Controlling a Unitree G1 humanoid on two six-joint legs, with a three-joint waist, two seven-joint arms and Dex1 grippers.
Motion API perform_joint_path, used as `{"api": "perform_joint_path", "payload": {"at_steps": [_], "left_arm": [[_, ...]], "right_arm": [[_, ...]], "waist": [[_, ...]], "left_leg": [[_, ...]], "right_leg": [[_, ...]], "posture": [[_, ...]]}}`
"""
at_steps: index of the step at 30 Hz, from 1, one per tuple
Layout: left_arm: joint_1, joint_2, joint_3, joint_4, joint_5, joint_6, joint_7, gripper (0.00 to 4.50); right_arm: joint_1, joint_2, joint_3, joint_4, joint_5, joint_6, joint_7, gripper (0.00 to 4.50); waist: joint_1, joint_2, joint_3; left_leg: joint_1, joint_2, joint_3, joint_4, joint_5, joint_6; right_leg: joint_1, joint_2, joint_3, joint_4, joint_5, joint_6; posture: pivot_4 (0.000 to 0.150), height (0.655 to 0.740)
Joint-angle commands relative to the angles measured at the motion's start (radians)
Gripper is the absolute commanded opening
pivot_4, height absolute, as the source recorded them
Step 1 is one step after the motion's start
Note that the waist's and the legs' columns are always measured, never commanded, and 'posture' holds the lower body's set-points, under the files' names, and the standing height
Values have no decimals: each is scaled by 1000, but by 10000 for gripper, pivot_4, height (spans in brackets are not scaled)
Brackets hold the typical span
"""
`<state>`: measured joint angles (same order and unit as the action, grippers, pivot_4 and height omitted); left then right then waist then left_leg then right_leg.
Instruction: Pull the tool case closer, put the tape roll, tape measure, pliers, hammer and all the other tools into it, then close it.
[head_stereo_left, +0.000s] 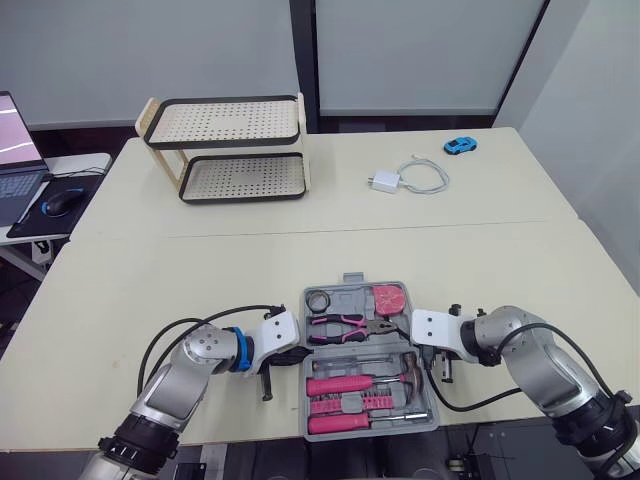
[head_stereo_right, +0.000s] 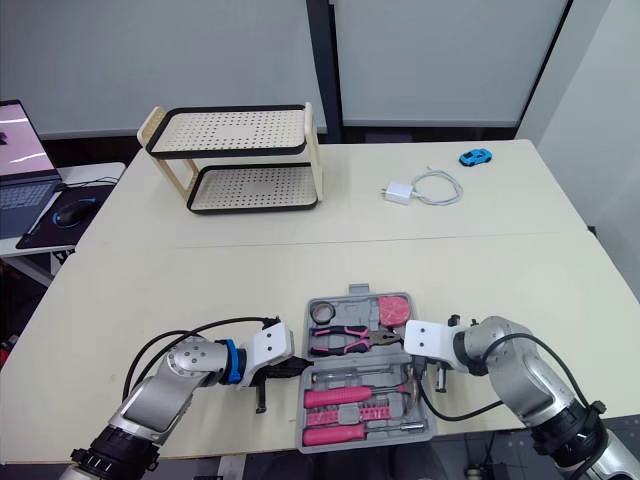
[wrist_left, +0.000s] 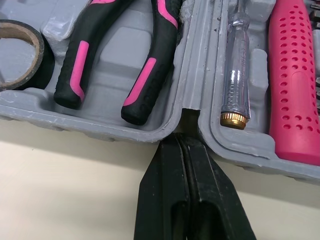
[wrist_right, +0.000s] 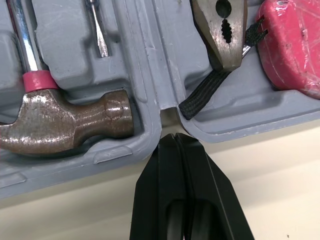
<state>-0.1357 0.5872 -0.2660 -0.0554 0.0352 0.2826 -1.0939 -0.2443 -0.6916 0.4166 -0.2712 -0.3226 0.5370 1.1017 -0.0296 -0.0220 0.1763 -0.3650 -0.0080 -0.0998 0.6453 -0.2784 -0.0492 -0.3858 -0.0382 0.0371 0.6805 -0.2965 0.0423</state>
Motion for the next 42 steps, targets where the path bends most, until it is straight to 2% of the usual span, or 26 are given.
{"api": "perform_joint_path", "payload": {"at_steps": [1, 30, 42], "left_arm": [[12, -21, -60, -33, -28, 1, -20, 0], [-72, -42, -41, 61, -8, -22, 7, 0], [-50, -27, -39, 61, -6, -22, 8, 0]], "right_arm": [[-2, 32, 32, -66, 42, -12, 7, 166], [-36, 42, 30, -27, 36, -27, -22, 166], [-25, 26, 26, -18, 35, -36, -27, 166]], "waist": [[0, 0, 0], [0, 0, 0], [0, 0, 0]], "left_leg": [[0, 0, 0, 0, 0, 0], [1, 0, 0, 1, 0, 0], [1, 0, 0, 1, 0, 0]], "right_leg": [[0, 0, 0, 0, 0, 0], [1, 0, 0, 0, 0, 0], [1, 0, 0, 0, 0, 0]], "posture": [[1500, 7400], [1500, 7400], [1500, 7400]]}}
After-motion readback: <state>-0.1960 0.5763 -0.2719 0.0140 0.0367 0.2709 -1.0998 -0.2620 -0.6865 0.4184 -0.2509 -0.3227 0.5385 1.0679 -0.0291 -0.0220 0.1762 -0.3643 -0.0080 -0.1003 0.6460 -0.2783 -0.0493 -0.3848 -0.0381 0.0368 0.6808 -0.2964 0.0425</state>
